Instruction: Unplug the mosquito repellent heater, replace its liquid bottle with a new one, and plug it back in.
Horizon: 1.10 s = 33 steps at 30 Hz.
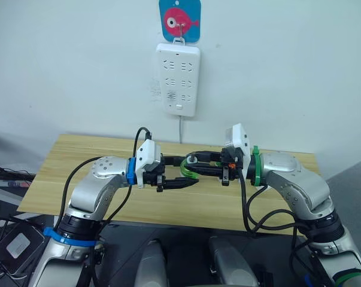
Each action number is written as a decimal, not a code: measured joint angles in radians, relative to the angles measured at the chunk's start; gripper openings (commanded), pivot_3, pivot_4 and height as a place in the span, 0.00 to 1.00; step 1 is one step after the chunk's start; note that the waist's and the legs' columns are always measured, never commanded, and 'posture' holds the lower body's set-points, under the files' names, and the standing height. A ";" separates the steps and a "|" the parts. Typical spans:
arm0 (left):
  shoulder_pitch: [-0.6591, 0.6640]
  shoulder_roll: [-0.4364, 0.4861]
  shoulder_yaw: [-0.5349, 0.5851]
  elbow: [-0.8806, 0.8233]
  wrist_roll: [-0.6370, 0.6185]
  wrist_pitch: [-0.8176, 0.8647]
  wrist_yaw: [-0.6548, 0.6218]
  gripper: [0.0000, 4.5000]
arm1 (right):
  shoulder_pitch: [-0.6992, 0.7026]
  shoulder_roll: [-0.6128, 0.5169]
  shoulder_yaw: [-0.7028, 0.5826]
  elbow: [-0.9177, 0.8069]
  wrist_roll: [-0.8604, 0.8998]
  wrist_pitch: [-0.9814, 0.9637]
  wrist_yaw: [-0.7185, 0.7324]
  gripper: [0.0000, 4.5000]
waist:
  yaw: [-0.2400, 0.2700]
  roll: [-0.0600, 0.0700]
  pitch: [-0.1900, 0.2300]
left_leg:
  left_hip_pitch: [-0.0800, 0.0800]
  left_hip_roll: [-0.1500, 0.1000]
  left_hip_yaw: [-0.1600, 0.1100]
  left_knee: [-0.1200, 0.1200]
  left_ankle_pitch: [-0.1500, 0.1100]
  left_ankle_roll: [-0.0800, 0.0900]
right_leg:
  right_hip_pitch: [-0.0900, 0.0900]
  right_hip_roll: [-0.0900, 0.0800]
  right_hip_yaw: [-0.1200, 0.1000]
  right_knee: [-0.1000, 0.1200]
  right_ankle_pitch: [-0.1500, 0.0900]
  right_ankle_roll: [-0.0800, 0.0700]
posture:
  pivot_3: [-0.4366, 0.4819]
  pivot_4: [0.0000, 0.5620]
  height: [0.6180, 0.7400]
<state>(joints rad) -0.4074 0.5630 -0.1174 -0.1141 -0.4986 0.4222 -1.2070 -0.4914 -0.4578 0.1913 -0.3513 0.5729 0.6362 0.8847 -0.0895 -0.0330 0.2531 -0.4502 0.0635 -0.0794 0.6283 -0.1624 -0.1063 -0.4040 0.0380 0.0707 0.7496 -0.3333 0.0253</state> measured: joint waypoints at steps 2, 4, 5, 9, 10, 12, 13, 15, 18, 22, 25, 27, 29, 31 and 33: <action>0.005 0.002 0.014 0.004 -0.021 0.051 0.016 1.00 | -0.002 -0.001 -0.042 -0.003 0.047 0.043 -0.014 0.19 | 0.000 0.000 0.000 | 0.000 0.000 0.000 0.000 0.000 0.000 | 0.000 0.000 0.000 0.000 0.000 0.000 | 0.34 0.30 0.71; 0.016 0.001 0.046 0.002 -0.104 0.178 0.045 1.00 | -0.009 0.020 -0.111 -0.009 0.120 0.104 -0.068 0.19 | -0.002 0.000 0.000 | 0.000 0.000 0.000 0.000 0.000 0.000 | 0.000 0.000 0.000 0.000 0.000 0.000 | 0.33 0.31 0.71; 0.020 -0.004 0.067 -0.002 -0.153 0.247 0.073 1.00 | -0.011 0.041 -0.153 -0.011 0.155 0.129 -0.110 0.19 | -0.002 0.000 0.000 | 0.000 0.000 0.000 0.000 0.000 0.000 | 0.000 0.000 0.000 0.000 0.000 0.000 | 0.33 0.31 0.71; 0.031 -0.105 0.183 -0.054 -0.361 0.455 0.246 1.00 | 0.013 0.141 -0.301 -0.018 0.331 0.241 -0.312 0.19 | -0.001 0.000 0.000 | -0.001 0.000 -0.001 0.000 0.000 0.000 | 0.000 -0.001 -0.001 0.000 0.000 0.000 | 0.33 0.31 0.71; 0.031 -0.142 0.213 -0.072 -0.414 0.492 0.302 1.00 | 0.029 0.174 -0.332 -0.021 0.388 0.267 -0.374 0.19 | -0.001 0.000 0.000 | -0.001 0.000 -0.001 0.000 0.000 0.000 | 0.000 -0.001 -0.001 0.000 0.000 0.000 | 0.33 0.31 0.71; 0.030 -0.207 0.256 -0.092 -0.510 0.542 0.407 1.00 | 0.062 0.237 -0.371 -0.024 0.496 0.302 -0.496 0.19 | -0.001 0.000 0.000 | -0.001 0.000 -0.001 0.000 0.000 0.000 | 0.000 -0.001 0.000 0.001 0.000 0.000 | 0.33 0.31 0.71; 0.030 -0.230 0.272 -0.096 -0.552 0.561 0.455 1.00 | 0.076 0.257 -0.382 -0.028 0.543 0.312 -0.551 0.19 | -0.001 0.000 -0.001 | -0.001 0.000 -0.001 0.001 0.000 0.000 | 0.000 -0.001 0.000 0.001 0.000 0.000 | 0.34 0.31 0.71; 0.029 -0.281 0.311 -0.103 -0.643 0.595 0.558 1.00 | 0.102 0.299 -0.408 -0.040 0.638 0.314 -0.661 0.19 | -0.001 0.000 -0.001 | -0.001 0.000 -0.001 0.001 0.000 0.000 | 0.000 -0.001 0.000 0.001 0.000 0.000 | 0.34 0.31 0.71; 0.020 -0.324 0.338 -0.110 -0.762 0.620 0.681 1.00 | 0.120 0.333 -0.412 -0.054 0.753 0.305 -0.783 0.19 | -0.002 0.000 -0.001 | -0.001 0.000 0.000 0.001 0.000 0.000 | 0.000 -0.001 0.000 0.001 0.000 0.000 | 0.33 0.31 0.71; 0.020 -0.345 0.343 -0.111 -0.861 0.624 0.785 1.00 | 0.121 0.349 -0.405 -0.063 0.870 0.271 -0.888 0.19 | -0.001 0.001 -0.001 | -0.001 0.000 -0.001 0.001 0.000 0.000 | 0.000 0.000 0.000 0.001 0.000 0.000 | 0.33 0.32 0.71; 0.014 -0.364 0.342 -0.111 -0.925 0.617 0.847 1.00 | 0.121 0.342 -0.400 -0.066 0.922 0.245 -0.936 0.19 | 0.000 0.000 -0.001 | -0.001 -0.001 -0.001 0.001 0.000 0.000 | 0.000 0.000 0.000 0.001 0.000 0.000 | 0.33 0.32 0.71; 0.007 -0.371 0.340 -0.111 -0.953 0.612 0.875 1.00 | 0.121 0.333 -0.393 -0.066 0.943 0.231 -0.954 0.19 | 0.000 0.001 -0.001 | -0.001 -0.001 0.000 0.001 0.000 0.000 | 0.000 0.000 0.000 0.001 0.000 0.000 | 0.33 0.32 0.71; 0.003 -0.372 0.339 -0.111 -0.973 0.602 0.896 1.00 | 0.121 0.321 -0.384 -0.066 0.959 0.216 -0.968 0.19 | -0.001 0.001 -0.001 | -0.001 0.000 0.000 0.001 0.000 0.000 | 0.000 0.000 0.000 0.001 0.000 0.000 | 0.33 0.32 0.71; 0.002 -0.373 0.339 -0.111 -0.986 0.592 0.911 0.96 | 0.121 0.313 -0.371 -0.066 0.971 0.202 -0.977 0.19 | -0.001 0.001 -0.001 | -0.001 0.000 0.000 0.001 0.000 0.000 | 0.000 0.000 0.000 0.001 0.000 0.000 | 0.33 0.32 0.71; 0.002 -0.373 0.336 -0.111 -0.998 0.588 0.916 0.87 | 0.121 0.307 -0.360 -0.067 0.982 0.194 -0.981 0.19 | 0.000 0.001 -0.001 | -0.001 -0.001 0.000 0.001 0.000 0.000 | 0.000 0.000 0.000 0.001 0.000 0.000 | 0.33 0.32 0.71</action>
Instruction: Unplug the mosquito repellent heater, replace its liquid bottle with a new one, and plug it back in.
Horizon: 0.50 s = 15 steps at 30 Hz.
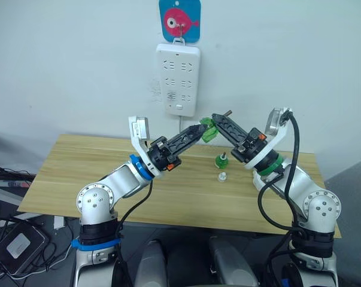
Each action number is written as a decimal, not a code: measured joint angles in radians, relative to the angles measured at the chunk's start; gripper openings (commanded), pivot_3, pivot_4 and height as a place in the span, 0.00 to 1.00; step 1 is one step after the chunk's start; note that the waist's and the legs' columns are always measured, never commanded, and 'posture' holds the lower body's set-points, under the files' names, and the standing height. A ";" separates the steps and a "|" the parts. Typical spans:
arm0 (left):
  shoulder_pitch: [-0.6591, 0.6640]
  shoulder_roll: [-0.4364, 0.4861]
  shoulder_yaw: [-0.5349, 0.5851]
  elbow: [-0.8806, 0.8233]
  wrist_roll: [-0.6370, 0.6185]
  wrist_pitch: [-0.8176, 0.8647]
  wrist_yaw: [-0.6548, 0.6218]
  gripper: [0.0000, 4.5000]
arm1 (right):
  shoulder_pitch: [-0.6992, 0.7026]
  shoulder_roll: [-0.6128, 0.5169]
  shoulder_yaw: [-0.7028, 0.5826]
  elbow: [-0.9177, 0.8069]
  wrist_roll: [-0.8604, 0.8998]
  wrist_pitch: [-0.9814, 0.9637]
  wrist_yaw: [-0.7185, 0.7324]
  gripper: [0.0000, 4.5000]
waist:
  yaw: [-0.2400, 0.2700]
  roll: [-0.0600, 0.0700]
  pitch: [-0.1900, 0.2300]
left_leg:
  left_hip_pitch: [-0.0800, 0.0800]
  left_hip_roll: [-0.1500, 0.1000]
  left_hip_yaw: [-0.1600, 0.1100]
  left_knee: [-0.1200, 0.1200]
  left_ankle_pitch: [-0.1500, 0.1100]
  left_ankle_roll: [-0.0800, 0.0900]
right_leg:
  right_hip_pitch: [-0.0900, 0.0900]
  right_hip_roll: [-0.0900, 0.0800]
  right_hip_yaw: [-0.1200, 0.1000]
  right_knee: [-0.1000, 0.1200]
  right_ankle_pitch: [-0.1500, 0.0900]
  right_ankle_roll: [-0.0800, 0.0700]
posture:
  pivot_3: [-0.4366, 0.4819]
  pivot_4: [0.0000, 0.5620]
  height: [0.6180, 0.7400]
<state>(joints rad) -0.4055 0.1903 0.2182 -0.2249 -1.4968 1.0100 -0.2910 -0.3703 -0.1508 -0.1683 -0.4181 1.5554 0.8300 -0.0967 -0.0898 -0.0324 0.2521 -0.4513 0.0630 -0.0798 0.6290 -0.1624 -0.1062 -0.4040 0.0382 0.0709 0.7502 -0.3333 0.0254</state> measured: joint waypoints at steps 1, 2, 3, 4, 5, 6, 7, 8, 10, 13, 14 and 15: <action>0.000 0.001 -0.002 0.001 -0.002 -0.004 0.006 0.80 | 0.000 -0.003 0.004 -0.003 0.003 -0.006 0.000 0.19 | 0.000 0.000 0.000 | 0.000 0.000 0.000 0.000 0.000 0.000 | 0.000 0.000 0.000 0.000 0.000 0.000 | 0.33 0.32 0.71; 0.000 0.002 -0.005 0.002 -0.005 -0.010 0.007 0.73 | 0.000 -0.006 0.007 -0.008 0.008 -0.012 -0.001 0.19 | 0.000 0.000 0.000 | 0.000 0.000 0.000 0.000 0.000 0.000 | 0.000 0.000 0.000 0.000 0.000 0.000 | 0.32 0.32 0.71; 0.000 0.003 -0.007 0.003 -0.008 -0.014 0.011 0.67 | 0.000 -0.009 0.011 -0.013 0.012 -0.017 -0.001 0.19 | 0.000 0.000 0.000 | 0.000 0.000 0.000 0.000 0.000 0.000 | 0.000 0.000 0.000 0.000 0.000 0.000 | 0.32 0.32 0.71; 0.000 0.004 -0.009 0.004 -0.010 -0.015 0.014 0.60 | 0.000 -0.013 0.014 -0.017 0.017 -0.021 0.000 0.19 | 0.000 0.000 0.000 | 0.000 0.000 0.000 0.000 0.000 0.000 | 0.000 0.000 0.000 0.000 0.000 0.000 | 0.32 0.33 0.71; 0.001 0.003 -0.011 0.005 -0.017 -0.017 0.013 0.54 | 0.000 -0.019 0.014 -0.017 0.022 -0.028 0.000 0.19 | 0.000 0.000 0.000 | 0.000 0.000 0.000 0.000 0.000 0.000 | 0.000 0.000 0.000 0.000 0.000 0.000 | 0.32 0.33 0.71; 0.001 0.003 -0.012 0.005 -0.028 -0.021 0.005 0.51 | 0.000 -0.023 0.016 -0.016 0.032 -0.035 0.002 0.19 | 0.000 0.000 0.000 | 0.000 0.000 0.000 0.000 0.000 0.000 | 0.000 0.000 0.000 0.000 0.000 0.000 | 0.32 0.32 0.71; 0.000 0.002 -0.013 0.005 -0.033 -0.029 0.003 0.51 | -0.001 -0.027 0.018 -0.017 0.038 -0.040 0.004 0.19 | 0.000 0.000 0.000 | 0.000 0.000 0.000 0.000 0.000 0.000 | 0.000 0.000 0.000 0.000 0.000 0.000 | 0.32 0.32 0.71; 0.000 0.002 -0.016 0.005 -0.033 -0.035 0.001 0.51 | -0.001 -0.031 0.023 -0.017 0.040 -0.045 0.006 0.19 | 0.000 0.000 0.000 | 0.000 0.000 0.000 0.000 0.000 0.000 | 0.000 0.000 0.000 0.000 0.000 0.000 | 0.32 0.33 0.71; 0.000 0.002 -0.019 0.007 -0.033 -0.040 -0.002 0.51 | -0.001 -0.041 0.032 -0.017 0.043 -0.054 0.008 0.19 | 0.000 0.000 0.000 | 0.000 0.000 0.000 0.000 0.000 0.000 | 0.000 0.000 0.000 0.000 0.000 0.000 | 0.32 0.33 0.71; 0.000 0.002 -0.023 0.009 -0.033 -0.043 -0.004 0.51 | 0.000 -0.049 0.039 -0.017 0.048 -0.062 0.009 0.19 | 0.000 0.000 0.000 | 0.000 0.000 0.000 0.000 0.000 0.000 | 0.000 0.000 0.000 0.000 0.000 0.000 | 0.32 0.33 0.71; 0.001 0.003 -0.026 0.009 -0.033 -0.043 -0.005 0.51 | 0.001 -0.052 0.041 -0.018 0.050 -0.065 0.008 0.19 | 0.000 0.000 0.000 | 0.000 0.000 0.000 0.000 0.000 0.000 | 0.000 0.000 0.000 0.000 0.000 0.000 | 0.32 0.33 0.71; 0.001 0.004 -0.028 0.009 -0.033 -0.043 -0.005 0.51 | 0.003 -0.055 0.043 -0.019 0.051 -0.068 0.008 0.19 | 0.000 0.000 0.000 | 0.000 0.000 0.000 0.000 0.000 0.000 | 0.000 0.000 0.000 0.000 0.000 0.000 | 0.32 0.33 0.71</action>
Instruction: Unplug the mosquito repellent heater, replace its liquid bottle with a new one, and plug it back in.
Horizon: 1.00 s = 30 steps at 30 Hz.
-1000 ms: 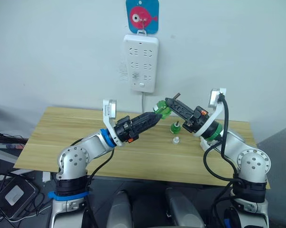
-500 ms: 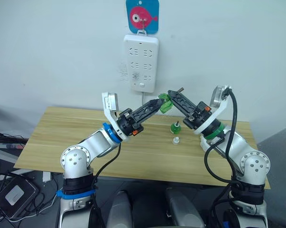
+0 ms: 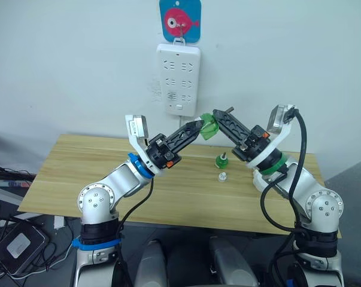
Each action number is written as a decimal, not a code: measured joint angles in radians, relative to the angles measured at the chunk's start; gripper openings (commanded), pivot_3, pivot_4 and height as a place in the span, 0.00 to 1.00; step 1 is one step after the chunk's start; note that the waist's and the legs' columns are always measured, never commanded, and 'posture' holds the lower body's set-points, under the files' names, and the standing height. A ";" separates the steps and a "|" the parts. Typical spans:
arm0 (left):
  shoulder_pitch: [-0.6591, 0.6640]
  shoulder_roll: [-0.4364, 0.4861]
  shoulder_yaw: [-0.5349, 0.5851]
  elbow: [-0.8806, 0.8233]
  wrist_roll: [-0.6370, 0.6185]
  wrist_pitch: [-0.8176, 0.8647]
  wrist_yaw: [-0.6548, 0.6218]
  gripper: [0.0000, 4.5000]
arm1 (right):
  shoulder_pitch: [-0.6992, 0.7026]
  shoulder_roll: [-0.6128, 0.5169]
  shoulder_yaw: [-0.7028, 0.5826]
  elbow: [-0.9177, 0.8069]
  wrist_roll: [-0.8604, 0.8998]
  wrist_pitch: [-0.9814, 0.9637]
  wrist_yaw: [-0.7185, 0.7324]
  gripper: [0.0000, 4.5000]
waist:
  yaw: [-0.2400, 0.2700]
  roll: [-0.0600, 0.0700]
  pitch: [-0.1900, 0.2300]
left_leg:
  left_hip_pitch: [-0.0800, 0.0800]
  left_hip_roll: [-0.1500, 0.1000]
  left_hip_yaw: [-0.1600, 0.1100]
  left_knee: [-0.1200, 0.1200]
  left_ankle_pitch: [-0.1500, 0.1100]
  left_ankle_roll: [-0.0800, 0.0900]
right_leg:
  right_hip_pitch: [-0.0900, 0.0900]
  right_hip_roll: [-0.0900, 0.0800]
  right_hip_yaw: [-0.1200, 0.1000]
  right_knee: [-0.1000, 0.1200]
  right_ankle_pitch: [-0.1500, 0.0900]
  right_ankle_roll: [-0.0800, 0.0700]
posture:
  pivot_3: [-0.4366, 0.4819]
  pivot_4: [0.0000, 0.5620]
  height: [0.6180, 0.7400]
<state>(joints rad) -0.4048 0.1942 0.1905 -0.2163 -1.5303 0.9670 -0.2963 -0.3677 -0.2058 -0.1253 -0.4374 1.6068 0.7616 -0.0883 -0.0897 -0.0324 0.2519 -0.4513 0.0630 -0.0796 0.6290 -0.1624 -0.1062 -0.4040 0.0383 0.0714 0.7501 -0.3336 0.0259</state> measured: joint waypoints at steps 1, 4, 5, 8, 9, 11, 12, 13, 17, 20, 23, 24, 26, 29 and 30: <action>0.001 0.002 -0.002 0.000 -0.001 0.000 -0.001 0.51 | 0.002 -0.004 0.001 0.000 0.001 -0.003 0.000 0.19 | 0.000 0.000 0.000 | 0.000 0.000 0.000 0.000 0.000 0.000 | 0.000 0.000 0.000 0.000 0.000 0.000 | 0.32 0.33 0.71; 0.006 0.009 -0.002 0.003 -0.022 0.003 0.006 0.51 | 0.003 -0.011 0.007 -0.001 0.005 -0.012 0.001 0.19 | 0.000 0.000 0.000 | 0.000 0.000 0.000 0.000 0.000 0.000 | 0.000 0.000 0.000 0.000 -0.001 0.001 | 0.32 0.33 0.71; 0.007 0.009 -0.002 0.010 -0.042 0.004 0.014 0.58 | 0.003 -0.012 0.009 -0.003 0.005 -0.014 0.000 0.19 | 0.000 0.000 0.000 | 0.000 0.000 0.000 0.000 0.000 0.000 | 0.000 0.000 0.000 0.000 -0.001 0.002 | 0.32 0.33 0.71; 0.007 0.014 -0.014 0.025 -0.079 0.012 0.044 0.78 | 0.003 -0.018 0.030 -0.005 -0.003 -0.014 -0.005 0.19 | 0.000 0.000 0.000 | 0.000 0.000 0.000 0.000 0.000 0.000 | 0.000 0.000 0.000 0.000 -0.002 0.004 | 0.32 0.33 0.71; 0.007 0.014 -0.024 0.024 -0.081 0.012 0.045 0.85 | 0.003 -0.018 0.034 -0.005 -0.007 -0.014 -0.006 0.19 | 0.001 0.000 0.000 | 0.000 0.000 0.000 0.000 0.000 0.000 | 0.000 0.000 0.000 0.000 -0.002 0.004 | 0.32 0.33 0.71; 0.007 0.012 -0.033 0.022 -0.081 0.008 0.046 0.98 | 0.003 -0.019 0.037 -0.005 -0.009 -0.015 -0.007 0.19 | 0.000 0.000 0.000 | 0.000 0.000 0.000 0.000 0.000 0.000 | 0.000 0.000 0.000 0.000 -0.002 0.004 | 0.32 0.33 0.71; 0.007 0.013 -0.033 0.021 -0.081 0.006 0.046 1.00 | 0.003 -0.021 0.038 -0.005 -0.009 -0.015 -0.007 0.19 | 0.000 0.000 0.000 | 0.000 0.000 0.000 0.000 0.000 0.000 | 0.000 0.000 0.000 0.000 -0.002 0.004 | 0.32 0.33 0.71; 0.007 0.014 -0.033 0.019 -0.082 0.005 0.045 1.00 | 0.003 -0.022 0.038 -0.005 -0.009 -0.017 -0.007 0.19 | 0.000 0.000 0.000 | 0.000 0.000 0.000 0.000 0.000 0.000 | 0.000 0.000 0.000 0.000 -0.002 0.004 | 0.32 0.33 0.71; 0.007 0.016 -0.034 0.016 -0.094 -0.001 0.044 1.00 | 0.003 -0.022 0.040 -0.005 -0.009 -0.020 -0.007 0.19 | 0.001 0.000 0.000 | 0.000 0.000 0.000 0.000 0.000 0.000 | 0.000 0.000 0.000 0.000 -0.002 0.004 | 0.33 0.33 0.71; 0.007 0.016 -0.034 0.011 -0.108 -0.011 0.045 1.00 | 0.003 -0.023 0.040 -0.005 -0.009 -0.022 -0.007 0.19 | 0.001 0.000 0.000 | 0.000 0.000 0.000 0.000 0.000 0.000 | 0.000 0.000 0.000 0.000 -0.002 0.004 | 0.32 0.33 0.71; 0.009 0.021 -0.034 0.012 -0.112 -0.012 0.045 0.88 | 0.003 -0.022 0.041 -0.005 -0.008 -0.023 -0.002 0.19 | 0.001 0.000 0.000 | 0.000 0.000 0.000 0.000 0.000 0.000 | 0.000 0.000 0.000 0.000 -0.002 0.004 | 0.32 0.33 0.71; 0.010 0.024 -0.034 0.013 -0.112 -0.013 0.046 0.82 | 0.003 -0.022 0.044 -0.006 -0.006 -0.023 0.000 0.19 | 0.001 0.000 0.000 | 0.000 0.000 0.000 0.000 0.000 0.000 | 0.000 0.000 0.000 0.000 -0.002 0.004 | 0.32 0.33 0.71; 0.012 0.030 -0.034 0.017 -0.112 -0.013 0.046 0.69 | 0.003 -0.022 0.049 -0.010 -0.004 -0.025 0.001 0.19 | 0.001 0.000 0.000 | 0.000 0.000 0.000 0.000 0.000 0.000 | 0.000 0.000 0.000 0.000 -0.002 0.004 | 0.32 0.33 0.71; 0.012 0.035 -0.035 0.021 -0.118 -0.012 0.043 0.52 | 0.003 -0.022 0.052 -0.014 0.002 -0.027 0.002 0.19 | 0.001 0.000 0.000 | 0.000 0.000 0.000 0.000 0.000 0.000 | 0.000 0.000 0.000 -0.001 -0.002 0.004 | 0.32 0.33 0.71; 0.012 0.036 -0.035 0.021 -0.118 -0.013 0.043 0.52 | 0.003 -0.023 0.052 -0.014 0.005 -0.028 0.002 0.19 | 0.001 0.000 0.000 | 0.000 0.000 0.000 0.000 0.000 0.000 | 0.000 0.000 0.000 -0.001 -0.002 0.004 | 0.32 0.33 0.71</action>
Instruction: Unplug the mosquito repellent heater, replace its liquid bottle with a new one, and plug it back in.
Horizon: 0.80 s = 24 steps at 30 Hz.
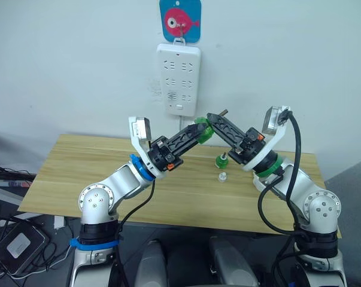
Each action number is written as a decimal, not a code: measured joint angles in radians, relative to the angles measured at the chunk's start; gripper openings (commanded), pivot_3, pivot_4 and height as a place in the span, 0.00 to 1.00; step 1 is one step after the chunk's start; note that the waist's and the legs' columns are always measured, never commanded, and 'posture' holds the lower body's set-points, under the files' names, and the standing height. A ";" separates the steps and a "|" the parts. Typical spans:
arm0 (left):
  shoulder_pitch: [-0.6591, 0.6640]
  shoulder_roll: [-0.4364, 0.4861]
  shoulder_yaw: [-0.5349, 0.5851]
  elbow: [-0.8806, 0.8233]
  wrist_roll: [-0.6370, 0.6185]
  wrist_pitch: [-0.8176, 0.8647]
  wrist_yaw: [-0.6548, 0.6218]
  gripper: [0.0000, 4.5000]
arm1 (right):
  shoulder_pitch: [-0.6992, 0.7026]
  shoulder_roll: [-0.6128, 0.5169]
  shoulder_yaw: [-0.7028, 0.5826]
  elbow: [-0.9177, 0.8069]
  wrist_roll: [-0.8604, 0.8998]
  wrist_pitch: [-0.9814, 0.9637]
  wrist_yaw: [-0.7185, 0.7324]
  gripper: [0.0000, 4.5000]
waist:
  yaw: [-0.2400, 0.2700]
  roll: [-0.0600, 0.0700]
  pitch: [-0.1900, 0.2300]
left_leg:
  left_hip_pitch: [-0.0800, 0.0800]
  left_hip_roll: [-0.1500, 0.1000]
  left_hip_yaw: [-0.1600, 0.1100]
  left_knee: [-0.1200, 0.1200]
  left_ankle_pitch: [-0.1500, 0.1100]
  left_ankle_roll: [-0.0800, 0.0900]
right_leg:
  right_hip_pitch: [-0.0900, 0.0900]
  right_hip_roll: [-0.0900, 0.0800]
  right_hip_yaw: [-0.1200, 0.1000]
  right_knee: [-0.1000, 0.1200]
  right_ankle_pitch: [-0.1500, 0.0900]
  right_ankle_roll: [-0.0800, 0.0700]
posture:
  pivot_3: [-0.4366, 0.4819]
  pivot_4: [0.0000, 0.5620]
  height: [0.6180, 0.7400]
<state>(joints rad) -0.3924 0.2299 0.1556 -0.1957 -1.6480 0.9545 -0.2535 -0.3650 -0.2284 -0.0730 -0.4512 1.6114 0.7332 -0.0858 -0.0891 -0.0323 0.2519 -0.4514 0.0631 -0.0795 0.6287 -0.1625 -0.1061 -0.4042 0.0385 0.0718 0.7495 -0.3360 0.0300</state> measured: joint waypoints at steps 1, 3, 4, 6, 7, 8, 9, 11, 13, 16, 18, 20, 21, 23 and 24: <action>0.000 0.000 0.000 0.000 0.000 0.000 0.000 0.52 | 0.000 0.000 0.000 0.000 0.001 0.000 0.000 0.19 | 0.000 0.000 0.000 | 0.000 0.000 0.000 0.000 0.000 0.000 | 0.000 0.000 0.000 0.000 0.000 0.000 | 0.32 0.33 0.71; 0.000 0.000 -0.002 0.000 0.000 0.000 -0.003 0.52 | 0.000 -0.006 0.002 0.000 0.004 -0.001 0.004 0.19 | 0.000 0.000 0.000 | 0.000 0.000 0.000 0.000 0.000 0.000 | 0.000 0.000 0.000 0.000 0.000 0.000 | 0.32 0.33 0.71; 0.000 0.001 -0.003 0.000 0.000 0.000 -0.005 0.52 | 0.001 -0.010 0.003 0.000 0.005 -0.002 0.007 0.19 | 0.000 0.000 0.000 | 0.000 0.000 0.000 0.000 0.000 0.000 | 0.000 0.000 0.000 0.000 0.000 0.000 | 0.32 0.33 0.71; 0.006 0.003 -0.005 0.000 0.000 0.000 -0.014 0.52 | 0.002 -0.022 0.008 -0.001 0.011 -0.002 0.011 0.19 | 0.000 0.000 0.000 | 0.000 0.000 0.000 0.000 0.000 0.000 | 0.000 0.000 0.000 0.000 0.000 0.000 | 0.32 0.33 0.71; 0.010 0.004 -0.006 0.000 0.000 0.000 -0.017 0.52 | 0.002 -0.027 0.010 -0.001 0.012 -0.002 0.011 0.26 | 0.000 0.000 0.000 | 0.000 0.000 0.000 0.000 0.000 0.000 | 0.000 0.000 0.000 0.000 0.000 0.000 | 0.32 0.33 0.71; 0.014 0.005 -0.007 0.000 0.000 -0.001 -0.020 0.52 | 0.003 -0.032 0.012 -0.001 0.014 -0.002 0.011 0.35 | 0.000 0.000 0.000 | 0.000 0.000 0.000 0.000 0.000 0.000 | 0.000 0.000 0.000 0.000 0.000 0.000 | 0.32 0.33 0.71; 0.017 0.009 -0.008 0.000 0.000 -0.001 -0.021 0.52 | 0.004 -0.039 0.013 -0.001 0.012 -0.002 0.007 0.40 | 0.000 0.000 0.000 | 0.000 0.000 0.000 0.000 0.000 0.000 | 0.000 0.000 0.000 0.000 0.000 0.000 | 0.32 0.33 0.71; 0.020 0.015 -0.012 -0.002 0.001 -0.001 -0.023 0.52 | 0.006 -0.067 0.012 0.002 -0.002 -0.001 0.007 0.56 | 0.000 0.000 0.000 | 0.000 0.000 0.000 0.000 0.000 0.000 | 0.000 0.000 0.000 0.000 0.000 0.000 | 0.32 0.34 0.71; 0.030 0.028 -0.013 -0.003 0.004 0.000 -0.025 0.52 | 0.007 -0.108 0.001 0.011 -0.025 0.001 0.011 0.71 | 0.001 0.000 0.000 | 0.000 0.000 0.000 0.000 0.000 0.000 | 0.000 0.000 0.001 -0.001 0.000 0.000 | 0.32 0.35 0.71; 0.064 0.070 -0.013 -0.009 0.026 0.004 -0.038 0.52 | 0.031 -0.229 -0.039 0.039 -0.093 0.023 0.035 0.93 | 0.002 0.000 0.000 | 0.000 0.000 0.001 -0.001 0.000 0.000 | 0.000 0.000 0.001 -0.001 0.000 0.000 | 0.32 0.37 0.71; 0.088 0.095 -0.012 -0.010 0.046 0.005 -0.057 0.52 | 0.067 -0.354 -0.044 0.056 -0.203 0.049 0.067 1.00 | 0.003 0.000 0.000 | 0.000 0.000 0.001 -0.001 0.000 0.000 | 0.000 0.000 0.001 -0.002 0.000 0.000 | 0.32 0.37 0.71; 0.104 0.127 -0.010 -0.022 0.082 0.002 -0.087 0.52 | 0.111 -0.501 0.005 0.068 -0.410 0.060 0.113 1.00 | 0.005 0.000 0.000 | 0.000 0.000 0.001 -0.001 0.000 0.000 | -0.001 0.000 0.002 -0.003 0.000 0.000 | 0.31 0.38 0.71; 0.111 0.145 -0.011 -0.030 0.109 0.002 -0.104 0.52 | 0.130 -0.587 0.065 0.072 -0.542 0.053 0.136 1.00 | 0.005 0.001 0.000 | 0.000 0.000 0.002 -0.002 0.000 0.000 | -0.001 0.000 0.002 -0.004 0.000 0.000 | 0.31 0.39 0.71; 0.128 0.175 -0.012 -0.039 0.165 -0.002 -0.142 0.52 | 0.162 -0.676 0.137 0.104 -0.748 0.027 0.175 1.00 | 0.005 0.001 0.000 | 0.000 0.000 0.002 -0.002 0.000 0.000 | -0.001 0.001 0.002 -0.006 0.000 0.000 | 0.31 0.40 0.71; 0.138 0.188 -0.013 -0.042 0.192 -0.003 -0.158 0.52 | 0.167 -0.692 0.154 0.115 -0.818 0.019 0.191 1.00 | 0.002 0.001 0.001 | 0.000 0.001 0.003 -0.002 0.000 0.000 | -0.001 0.001 0.004 -0.006 0.000 0.000 | 0.31 0.40 0.71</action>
<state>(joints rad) -0.2542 0.4175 0.1423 -0.2374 -1.4558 0.9518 -0.4120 -0.1981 -0.9202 0.0808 -0.3364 0.7933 0.7519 0.1048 -0.0872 -0.0315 0.2526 -0.4512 0.0637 -0.0762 0.6269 -0.1626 -0.1059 -0.4051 0.0392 0.0755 0.7434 -0.3364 0.0303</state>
